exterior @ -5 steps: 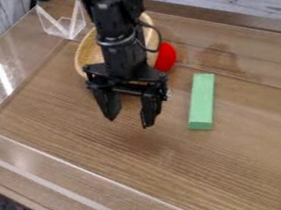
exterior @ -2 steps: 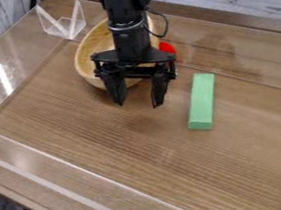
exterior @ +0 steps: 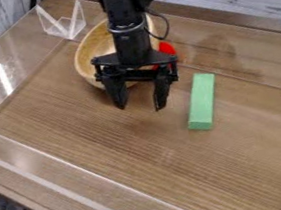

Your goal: Remove the green block from the brown bowl and put it on the table

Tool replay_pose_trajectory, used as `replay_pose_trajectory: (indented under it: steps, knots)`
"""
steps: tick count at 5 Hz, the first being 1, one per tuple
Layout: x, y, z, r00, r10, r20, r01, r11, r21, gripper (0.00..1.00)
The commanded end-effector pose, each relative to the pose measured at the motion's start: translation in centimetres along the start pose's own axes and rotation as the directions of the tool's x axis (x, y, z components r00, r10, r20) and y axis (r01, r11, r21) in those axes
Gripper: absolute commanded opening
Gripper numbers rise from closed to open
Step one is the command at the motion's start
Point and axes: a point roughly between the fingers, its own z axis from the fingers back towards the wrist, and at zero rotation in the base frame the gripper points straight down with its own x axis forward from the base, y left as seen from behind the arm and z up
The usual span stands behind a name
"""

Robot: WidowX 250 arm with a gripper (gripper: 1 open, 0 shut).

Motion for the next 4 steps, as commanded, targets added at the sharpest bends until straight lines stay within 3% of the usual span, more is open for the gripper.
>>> replay_pose_trajectory:
  steps: [1, 2, 4]
  knots:
    - [0.6, 0.2, 1.4, 0.997, 0.045, 0.069, -0.044, 0.999, -0.02, 1.0]
    - [0.7, 0.6, 1.1, 0.993, 0.096, 0.071, -0.094, 0.995, -0.03, 1.0]
    - [-0.1, 0.9, 2.4, 0.997, 0.036, 0.062, -0.033, 0.999, -0.039, 1.0]
